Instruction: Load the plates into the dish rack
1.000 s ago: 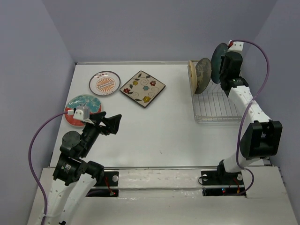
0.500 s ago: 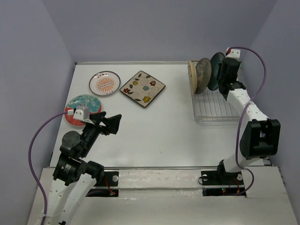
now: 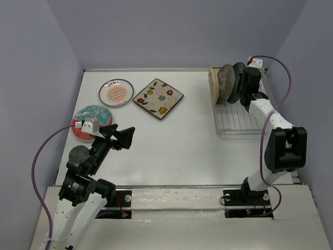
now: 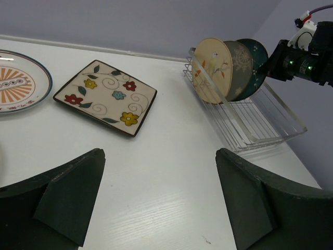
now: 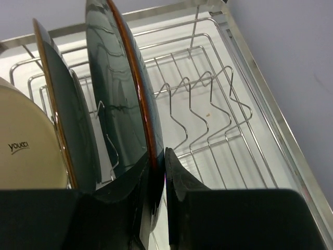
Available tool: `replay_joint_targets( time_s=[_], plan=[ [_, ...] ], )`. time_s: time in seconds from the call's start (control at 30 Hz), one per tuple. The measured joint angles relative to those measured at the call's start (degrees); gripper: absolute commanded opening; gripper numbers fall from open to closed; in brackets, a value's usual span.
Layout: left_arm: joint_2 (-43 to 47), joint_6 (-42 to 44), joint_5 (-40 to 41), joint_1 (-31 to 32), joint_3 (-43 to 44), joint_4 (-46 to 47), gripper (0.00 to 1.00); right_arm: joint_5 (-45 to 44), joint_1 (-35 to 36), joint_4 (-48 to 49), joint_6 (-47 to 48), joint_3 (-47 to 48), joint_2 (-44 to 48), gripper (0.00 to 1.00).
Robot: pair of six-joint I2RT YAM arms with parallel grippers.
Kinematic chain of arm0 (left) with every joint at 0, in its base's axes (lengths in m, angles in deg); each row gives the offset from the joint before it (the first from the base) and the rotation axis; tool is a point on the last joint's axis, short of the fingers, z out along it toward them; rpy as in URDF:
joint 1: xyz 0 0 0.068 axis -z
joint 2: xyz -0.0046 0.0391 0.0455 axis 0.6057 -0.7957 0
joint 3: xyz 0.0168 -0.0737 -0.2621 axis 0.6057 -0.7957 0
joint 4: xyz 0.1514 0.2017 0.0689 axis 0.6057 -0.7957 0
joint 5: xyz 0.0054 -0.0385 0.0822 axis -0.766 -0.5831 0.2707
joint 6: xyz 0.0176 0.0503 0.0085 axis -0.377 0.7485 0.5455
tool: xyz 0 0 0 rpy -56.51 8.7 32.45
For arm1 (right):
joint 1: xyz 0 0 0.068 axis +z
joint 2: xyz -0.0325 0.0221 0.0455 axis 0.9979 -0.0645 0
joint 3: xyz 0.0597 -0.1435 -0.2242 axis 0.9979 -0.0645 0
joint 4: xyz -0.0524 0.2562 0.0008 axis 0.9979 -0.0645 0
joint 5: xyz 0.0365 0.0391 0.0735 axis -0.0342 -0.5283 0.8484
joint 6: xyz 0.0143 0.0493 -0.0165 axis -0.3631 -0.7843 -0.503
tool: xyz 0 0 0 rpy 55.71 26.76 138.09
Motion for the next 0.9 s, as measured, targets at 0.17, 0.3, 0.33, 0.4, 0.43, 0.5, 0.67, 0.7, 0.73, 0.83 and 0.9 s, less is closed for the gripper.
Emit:
replay_joint_targets(
  time_s=[0.17, 0.3, 0.33, 0.4, 0.43, 0.5, 0.67, 0.7, 0.73, 0.83, 0.9],
  plan=[
    [0.0, 0.0, 0.0, 0.0, 0.0, 0.0, 0.99, -0.6, 0.1, 2.3, -2.0, -0.9, 0.0, 0.54],
    [0.0, 0.0, 0.0, 0.0, 0.0, 0.0, 0.99, -2.5, 0.1, 2.9, -3.1, -1.0, 0.9, 0.73],
    [0.0, 0.0, 0.0, 0.0, 0.0, 0.0, 0.99, -3.0, 0.1, 2.8, -3.5, -1.0, 1.7, 0.73],
    [0.0, 0.0, 0.0, 0.0, 0.0, 0.0, 0.99, -3.8, 0.1, 2.5, -4.7, -1.0, 3.9, 0.74],
    [0.0, 0.0, 0.0, 0.0, 0.0, 0.0, 0.99, -4.1, 0.1, 2.2, -5.4, -1.0, 5.4, 0.74],
    [0.0, 0.0, 0.1, 0.0, 0.0, 0.0, 0.99, -4.0, 0.1, 1.6, -6.8, -1.0, 8.0, 0.74],
    [0.0, 0.0, 0.5, 0.0, 0.0, 0.0, 0.99, -0.6, 0.8, -1.0, -12.0, -1.0, 16.3, 0.75],
    [0.0, 0.0, 0.7, 0.0, 0.0, 0.0, 0.99, -0.1, 1.6, -1.4, -12.8, -1.0, 17.5, 0.76],
    [0.0, 0.0, 0.9, 0.0, 0.0, 0.0, 0.99, 1.6, 3.7, -2.0, -14.0, -1.0, 19.1, 0.76],
    [0.0, 0.0, 1.6, 0.0, 0.0, 0.0, 0.99, 5.2, 13.6, -1.8, -16.6, -0.8, 20.5, 0.77],
    [0.0, 0.0, 2.2, 0.0, 0.3, -0.1, 0.99, 7.2, 21.1, -1.7, -17.7, -0.2, 18.9, 0.77]
  ],
)
